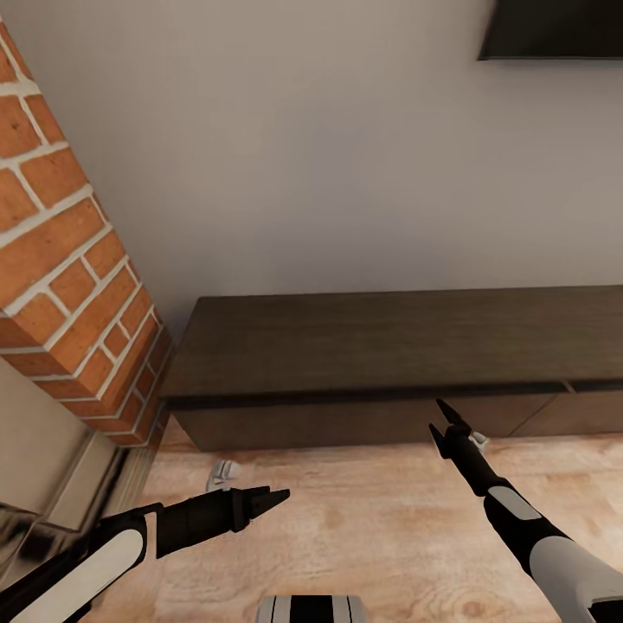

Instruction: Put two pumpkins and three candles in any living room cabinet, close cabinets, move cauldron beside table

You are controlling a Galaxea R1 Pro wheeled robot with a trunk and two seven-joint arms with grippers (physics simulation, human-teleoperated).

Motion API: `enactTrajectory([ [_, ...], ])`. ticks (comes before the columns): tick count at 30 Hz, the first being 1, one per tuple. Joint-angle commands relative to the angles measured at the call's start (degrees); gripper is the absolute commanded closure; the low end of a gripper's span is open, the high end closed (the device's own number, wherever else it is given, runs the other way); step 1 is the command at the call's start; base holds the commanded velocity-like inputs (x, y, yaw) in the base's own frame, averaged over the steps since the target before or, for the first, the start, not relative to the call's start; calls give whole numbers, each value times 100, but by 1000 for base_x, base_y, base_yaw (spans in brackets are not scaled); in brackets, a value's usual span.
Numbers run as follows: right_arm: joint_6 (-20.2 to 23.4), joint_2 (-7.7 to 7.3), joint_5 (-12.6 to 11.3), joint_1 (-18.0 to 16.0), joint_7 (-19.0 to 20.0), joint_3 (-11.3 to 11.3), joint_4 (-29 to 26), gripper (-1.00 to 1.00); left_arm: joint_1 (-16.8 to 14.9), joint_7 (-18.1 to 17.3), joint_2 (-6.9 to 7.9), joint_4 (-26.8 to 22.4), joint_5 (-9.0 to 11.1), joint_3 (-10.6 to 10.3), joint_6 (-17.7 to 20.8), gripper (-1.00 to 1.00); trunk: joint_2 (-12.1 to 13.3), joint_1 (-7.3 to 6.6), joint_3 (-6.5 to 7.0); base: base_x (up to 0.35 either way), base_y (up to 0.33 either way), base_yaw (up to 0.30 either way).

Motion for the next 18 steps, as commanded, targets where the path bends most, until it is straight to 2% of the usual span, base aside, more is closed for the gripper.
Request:
enactTrajectory([
  [1, 36, -4, -60, -4, 17, 33, 6, -100, -6, 0, 4, 0, 56, -8, 23, -100, -2, 1, -4, 120, 0, 0],
  [8, 28, -4, -60, -4, 17, 33, 6, -100, -6, 0, 4, 0, 61, -8, 26, -100, -2, 1, -4, 133, 0, 0],
  [18, 25, 4, -52, -4, 17, 39, 6, -100, -6, 0, 3, 1, 76, -8, 26, -100, -2, 1, -4, 16, 0, 0],
])
